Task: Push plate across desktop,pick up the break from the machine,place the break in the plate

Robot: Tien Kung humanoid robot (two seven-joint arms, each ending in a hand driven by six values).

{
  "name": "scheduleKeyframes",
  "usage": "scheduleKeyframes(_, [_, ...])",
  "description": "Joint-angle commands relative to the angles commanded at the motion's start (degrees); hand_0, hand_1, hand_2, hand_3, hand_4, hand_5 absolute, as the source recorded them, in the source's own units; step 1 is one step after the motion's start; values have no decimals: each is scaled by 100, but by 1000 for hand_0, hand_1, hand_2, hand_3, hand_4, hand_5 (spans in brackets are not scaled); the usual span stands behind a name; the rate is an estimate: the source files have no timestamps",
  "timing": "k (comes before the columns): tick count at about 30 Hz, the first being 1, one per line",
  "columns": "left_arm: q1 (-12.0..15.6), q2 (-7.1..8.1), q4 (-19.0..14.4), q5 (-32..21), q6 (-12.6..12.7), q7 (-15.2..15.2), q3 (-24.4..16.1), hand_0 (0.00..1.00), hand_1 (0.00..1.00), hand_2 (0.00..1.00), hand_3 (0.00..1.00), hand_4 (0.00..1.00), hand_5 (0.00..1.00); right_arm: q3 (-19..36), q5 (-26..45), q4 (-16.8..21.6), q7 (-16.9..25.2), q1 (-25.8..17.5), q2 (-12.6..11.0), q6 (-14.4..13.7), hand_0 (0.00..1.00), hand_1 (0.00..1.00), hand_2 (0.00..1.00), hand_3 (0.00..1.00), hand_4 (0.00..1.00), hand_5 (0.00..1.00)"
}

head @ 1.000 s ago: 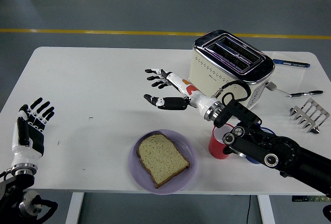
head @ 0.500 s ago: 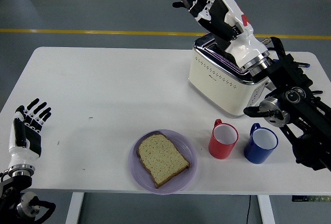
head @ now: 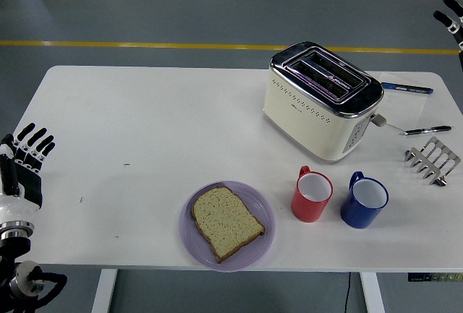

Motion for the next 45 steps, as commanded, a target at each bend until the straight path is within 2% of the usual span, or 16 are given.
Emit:
scheduleKeyframes(3, [-4,9,-103,-62,-45,49,-106,749,681,701,713,420,998,209,-10,-46,-63,-444,-26,17,801,786,805,831,577,616])
scheduleKeyframes(4, [-16,16,-150,-93,-77,95,-162,756,688,708,718,421,998,285,-20,-82,-110,-587,-14,16,803,783,796,818,574,586])
scheduleKeyframes(8, [-64,52,-308,-205,-186,256,-315,756,688,708,718,421,998,446,35,-207,-276,-1043,67,45,803,783,796,818,574,586])
scheduleKeyframes(11, [-111,73,-400,-250,-269,373,-386,768,713,732,728,427,998,534,21,-285,-309,-1273,149,76,802,780,795,807,569,586])
scheduleKeyframes(15, [-166,113,-546,-367,-492,690,-480,768,713,732,728,427,998,730,-13,-321,-341,-1550,296,245,802,780,795,807,569,586])
scheduleKeyframes(16, [-168,117,-556,-394,-526,749,-489,790,751,773,766,446,998,750,-18,-324,-340,-1565,306,254,799,777,788,795,579,593])
scheduleKeyframes(18, [-167,118,-584,-443,-659,921,-532,790,751,773,766,446,998,799,-48,-333,-344,-1590,323,289,799,777,788,795,579,593])
scheduleKeyframes(22, [-166,114,-572,-450,-797,1031,-584,810,776,791,766,448,998,823,-82,-352,-406,-1559,349,340,796,773,782,789,569,602])
scheduleKeyframes(27, [-170,135,-489,-432,-824,1083,-561,810,776,791,766,448,998,866,-155,-376,-520,-1448,403,419,796,773,782,789,569,602])
scheduleKeyframes(28, [-167,135,-476,-432,-822,1091,-559,809,785,798,769,452,998,874,-159,-380,-526,-1438,410,426,788,760,769,774,556,637])
scheduleKeyframes(30, [-147,130,-431,-440,-800,1115,-556,809,785,798,769,452,998,917,-165,-393,-543,-1401,443,469,788,760,769,774,556,637])
scheduleKeyframes(34, [-89,101,-386,-491,-792,1290,-587,804,787,798,761,462,998,929,-195,-388,-589,-1360,451,592,782,754,755,760,557,641])
scheduleKeyframes(39, [-55,103,-385,-484,-1386,2008,-808,804,787,798,761,462,998,928,-234,-385,-678,-1378,445,689,782,754,755,760,557,641])
scheduleKeyframes(42, [-39,137,-424,-384,-1682,2230,-927,814,792,811,773,481,998,929,-265,-406,-704,-1391,461,729,782,753,753,754,555,650])
scheduleKeyframes(45, [-51,166,-441,-328,-1833,2314,-984,814,792,811,773,481,998,929,-293,-405,-737,-1410,472,769,782,753,753,754,555,650])
